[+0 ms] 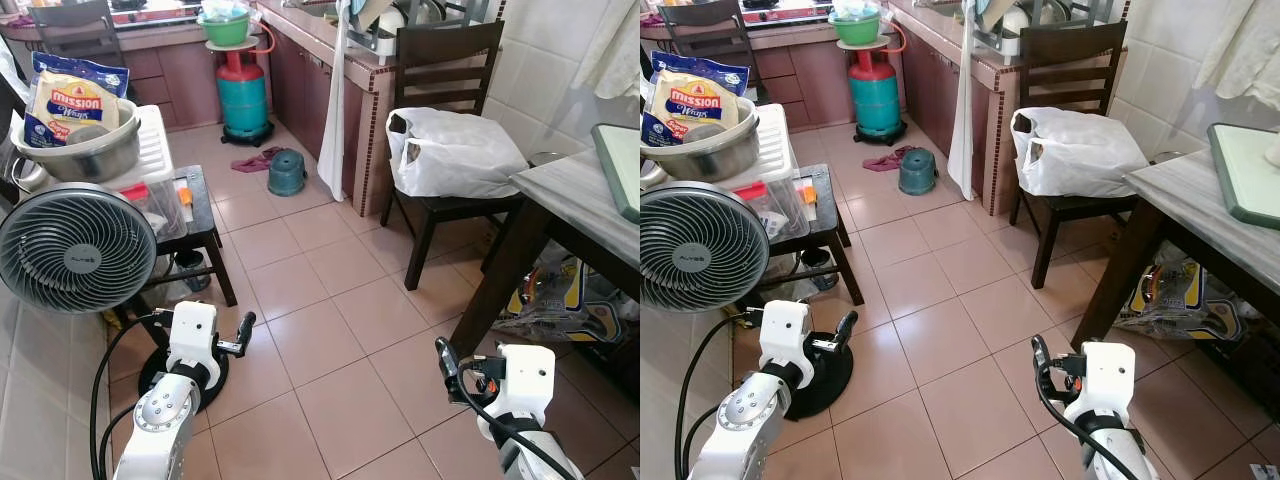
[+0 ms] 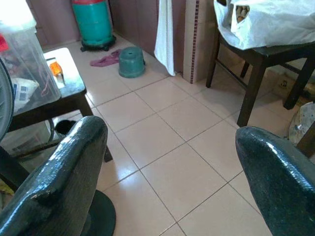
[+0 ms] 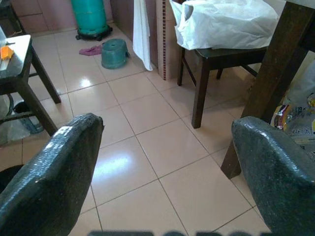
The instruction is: Setting the table
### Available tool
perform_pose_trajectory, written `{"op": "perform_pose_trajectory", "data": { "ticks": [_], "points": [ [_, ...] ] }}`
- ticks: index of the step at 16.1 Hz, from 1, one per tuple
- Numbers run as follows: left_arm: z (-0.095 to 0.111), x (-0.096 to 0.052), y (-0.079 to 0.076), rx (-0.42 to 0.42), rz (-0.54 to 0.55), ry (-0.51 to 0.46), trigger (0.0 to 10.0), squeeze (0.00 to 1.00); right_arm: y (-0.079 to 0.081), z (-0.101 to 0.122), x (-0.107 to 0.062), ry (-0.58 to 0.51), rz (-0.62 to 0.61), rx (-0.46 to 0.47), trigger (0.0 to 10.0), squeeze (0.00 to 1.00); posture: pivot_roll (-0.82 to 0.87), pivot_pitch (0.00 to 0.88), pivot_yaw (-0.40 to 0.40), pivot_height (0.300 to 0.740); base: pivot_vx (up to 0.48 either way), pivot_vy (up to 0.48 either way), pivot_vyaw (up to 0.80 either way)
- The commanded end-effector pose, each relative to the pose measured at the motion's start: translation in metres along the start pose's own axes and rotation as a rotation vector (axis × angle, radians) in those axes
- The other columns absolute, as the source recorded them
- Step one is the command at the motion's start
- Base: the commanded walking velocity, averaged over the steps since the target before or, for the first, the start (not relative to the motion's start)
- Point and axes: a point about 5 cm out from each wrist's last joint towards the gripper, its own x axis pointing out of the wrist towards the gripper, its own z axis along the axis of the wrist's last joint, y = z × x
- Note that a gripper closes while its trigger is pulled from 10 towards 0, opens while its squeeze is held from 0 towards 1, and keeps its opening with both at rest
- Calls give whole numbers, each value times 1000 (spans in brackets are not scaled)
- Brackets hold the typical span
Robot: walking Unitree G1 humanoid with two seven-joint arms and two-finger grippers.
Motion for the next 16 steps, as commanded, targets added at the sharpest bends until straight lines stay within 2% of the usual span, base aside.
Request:
{"op": "perform_pose_trajectory", "data": {
  "ticks": [1,11,14,16],
  "points": [
    [6,1,1,2,3,-13,10000,0,0,2,1,-12,-2,2,10000,0,-117,0,44,740,0,0,-763],
    [0,5,5,13,3,19,10000,0,2,3,2,-25,2,-9,10000,0,-116,0,45,740,0,0,0],
    [-2,5,5,19,1,24,10000,0,1,3,2,-26,-3,-10,10000,0,-118,0,46,740,0,291,0],
    [-3,5,4,20,-5,27,10000,0,1,3,2,-28,-5,-9,10000,0,-118,0,47,740,0,-234,0]
  ]
}}
